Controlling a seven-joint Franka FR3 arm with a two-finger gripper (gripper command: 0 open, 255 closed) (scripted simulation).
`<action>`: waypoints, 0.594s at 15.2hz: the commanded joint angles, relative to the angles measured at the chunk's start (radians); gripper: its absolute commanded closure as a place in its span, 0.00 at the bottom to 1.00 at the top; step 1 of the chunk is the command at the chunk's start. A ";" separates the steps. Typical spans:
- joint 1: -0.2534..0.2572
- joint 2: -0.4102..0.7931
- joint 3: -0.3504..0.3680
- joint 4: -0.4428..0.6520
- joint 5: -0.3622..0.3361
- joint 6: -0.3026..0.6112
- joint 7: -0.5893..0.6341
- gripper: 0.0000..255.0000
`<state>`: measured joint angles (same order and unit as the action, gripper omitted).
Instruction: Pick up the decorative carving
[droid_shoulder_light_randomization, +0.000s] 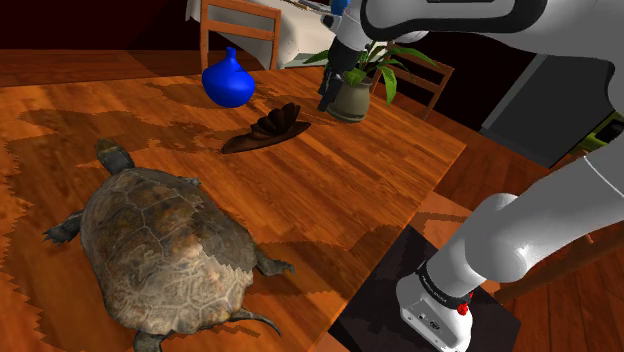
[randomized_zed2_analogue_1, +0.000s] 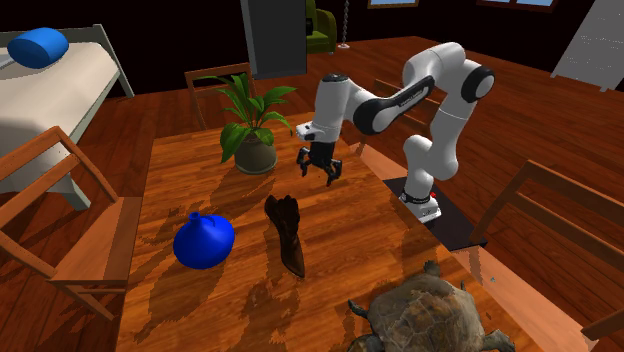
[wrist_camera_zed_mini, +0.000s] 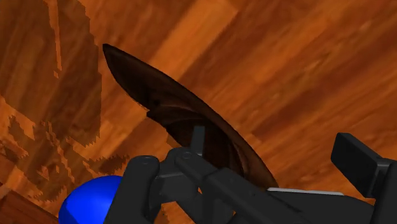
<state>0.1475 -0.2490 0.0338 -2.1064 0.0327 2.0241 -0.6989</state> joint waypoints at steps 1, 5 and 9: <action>0.014 0.081 0.001 0.057 -0.004 0.031 -0.070 0.00; 0.040 0.213 0.019 0.153 -0.013 0.076 -0.189 0.00; 0.063 0.333 0.043 0.251 -0.027 0.108 -0.292 0.00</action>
<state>0.2021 0.0557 0.0675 -1.8794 0.0105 2.1239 -0.9709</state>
